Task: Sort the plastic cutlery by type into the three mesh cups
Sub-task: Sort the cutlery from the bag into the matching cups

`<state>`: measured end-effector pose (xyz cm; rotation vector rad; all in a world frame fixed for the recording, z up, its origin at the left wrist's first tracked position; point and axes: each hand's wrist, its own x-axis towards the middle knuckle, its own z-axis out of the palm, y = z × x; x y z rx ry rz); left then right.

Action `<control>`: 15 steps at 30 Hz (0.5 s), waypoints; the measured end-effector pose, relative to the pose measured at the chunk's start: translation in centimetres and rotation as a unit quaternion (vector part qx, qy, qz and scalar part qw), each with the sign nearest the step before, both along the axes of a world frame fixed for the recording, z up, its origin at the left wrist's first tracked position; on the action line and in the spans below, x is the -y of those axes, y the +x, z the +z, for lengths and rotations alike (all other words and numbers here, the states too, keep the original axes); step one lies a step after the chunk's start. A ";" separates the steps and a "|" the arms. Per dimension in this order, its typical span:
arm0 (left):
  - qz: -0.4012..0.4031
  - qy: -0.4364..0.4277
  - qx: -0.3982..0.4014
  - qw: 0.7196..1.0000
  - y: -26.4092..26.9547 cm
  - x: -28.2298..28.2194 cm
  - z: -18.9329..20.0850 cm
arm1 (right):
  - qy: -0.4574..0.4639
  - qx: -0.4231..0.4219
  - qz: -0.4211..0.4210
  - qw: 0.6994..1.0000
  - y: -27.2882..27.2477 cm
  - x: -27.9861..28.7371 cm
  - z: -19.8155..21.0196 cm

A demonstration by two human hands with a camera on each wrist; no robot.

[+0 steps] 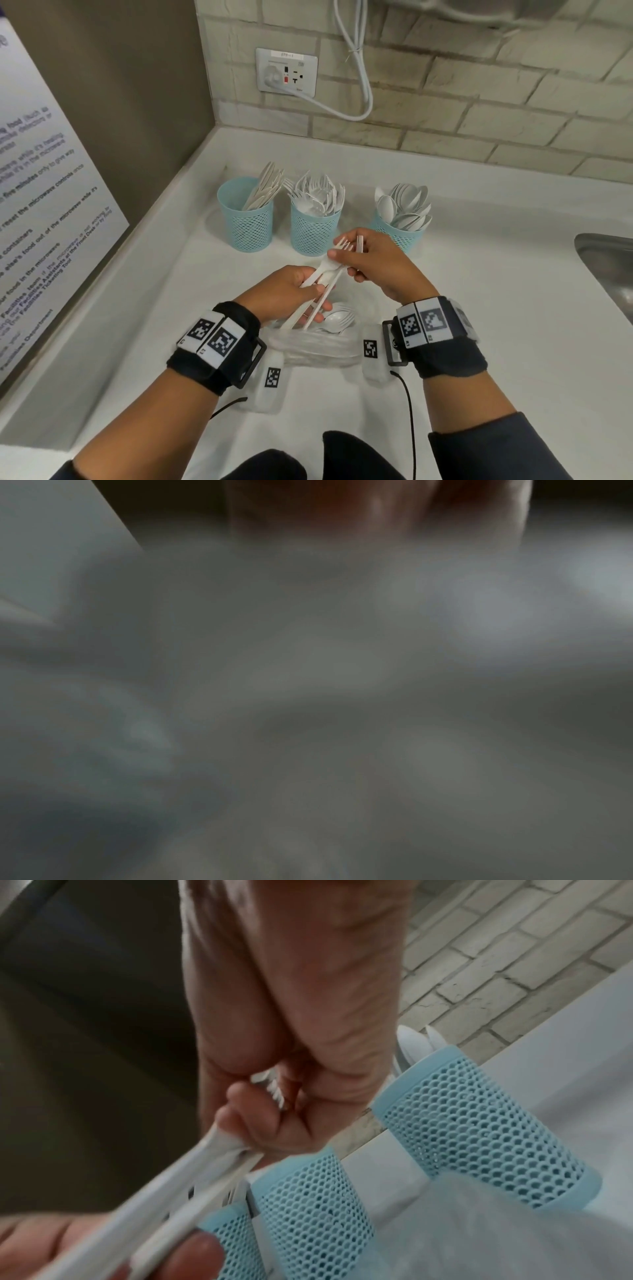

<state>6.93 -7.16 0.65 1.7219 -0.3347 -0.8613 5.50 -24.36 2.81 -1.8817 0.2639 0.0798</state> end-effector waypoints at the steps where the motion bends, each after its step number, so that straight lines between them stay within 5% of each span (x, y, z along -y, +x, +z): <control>1: 0.002 0.001 -0.005 1.000 0.0 0.0 0.0 | -0.013 0.005 -0.001 1.000 0.1 0.0 -0.1; 9: 0.042 -0.043 -0.036 0.998 0.5 -1.2 0.1 | -0.056 0.119 -0.118 0.984 2.8 1.8 3.2; 15: 0.070 -0.041 -0.043 0.996 0.8 -1.3 -0.1 | -0.126 0.338 -0.263 0.895 5.6 2.1 7.8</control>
